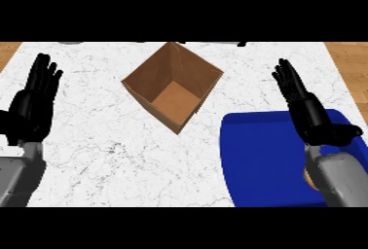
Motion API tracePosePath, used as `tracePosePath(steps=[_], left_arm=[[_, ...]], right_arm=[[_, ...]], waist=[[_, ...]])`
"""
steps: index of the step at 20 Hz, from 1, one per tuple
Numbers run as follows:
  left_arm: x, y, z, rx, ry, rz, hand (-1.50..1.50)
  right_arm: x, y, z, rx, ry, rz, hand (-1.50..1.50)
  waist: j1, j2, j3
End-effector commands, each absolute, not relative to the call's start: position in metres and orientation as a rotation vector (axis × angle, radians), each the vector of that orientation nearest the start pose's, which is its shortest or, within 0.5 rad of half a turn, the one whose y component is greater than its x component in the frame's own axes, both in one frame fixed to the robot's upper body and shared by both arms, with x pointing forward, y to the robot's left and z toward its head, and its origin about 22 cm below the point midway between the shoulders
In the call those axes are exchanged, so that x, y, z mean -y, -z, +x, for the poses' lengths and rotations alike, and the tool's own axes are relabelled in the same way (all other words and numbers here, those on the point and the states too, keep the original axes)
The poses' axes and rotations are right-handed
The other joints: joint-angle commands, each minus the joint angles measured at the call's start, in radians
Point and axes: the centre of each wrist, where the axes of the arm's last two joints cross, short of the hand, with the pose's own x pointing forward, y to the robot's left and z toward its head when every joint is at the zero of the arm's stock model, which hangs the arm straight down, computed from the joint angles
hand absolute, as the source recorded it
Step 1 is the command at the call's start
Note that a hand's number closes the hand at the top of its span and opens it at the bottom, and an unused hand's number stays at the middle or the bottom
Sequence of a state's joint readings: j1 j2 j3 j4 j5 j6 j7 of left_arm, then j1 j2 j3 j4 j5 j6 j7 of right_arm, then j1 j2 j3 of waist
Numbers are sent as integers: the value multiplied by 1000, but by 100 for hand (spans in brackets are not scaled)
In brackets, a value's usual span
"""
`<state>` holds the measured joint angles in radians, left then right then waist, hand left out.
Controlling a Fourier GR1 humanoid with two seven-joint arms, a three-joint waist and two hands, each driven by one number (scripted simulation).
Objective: Pick the cupcake from the tray and place it in the cardboard box
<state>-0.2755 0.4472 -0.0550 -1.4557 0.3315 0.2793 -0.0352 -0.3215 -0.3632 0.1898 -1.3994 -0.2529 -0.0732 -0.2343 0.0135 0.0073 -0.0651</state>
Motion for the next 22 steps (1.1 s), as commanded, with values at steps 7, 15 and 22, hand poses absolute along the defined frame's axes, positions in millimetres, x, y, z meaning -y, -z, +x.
tracePosePath(steps=[7, 15, 22], left_arm=[[-364, -33, 270, 1461, 106, 574, 0], [-375, -14, 252, 1363, 181, 655, 0], [-350, -17, 266, 1381, 234, 641, 0]], right_arm=[[348, -95, 288, 1775, -855, -234, -150], [456, 18, 175, 1838, -462, 52, -150], [502, -14, 207, 1821, -810, -182, -150]], waist=[[-23, -22, 36], [-36, -4, 72], [2, -4, 68]])
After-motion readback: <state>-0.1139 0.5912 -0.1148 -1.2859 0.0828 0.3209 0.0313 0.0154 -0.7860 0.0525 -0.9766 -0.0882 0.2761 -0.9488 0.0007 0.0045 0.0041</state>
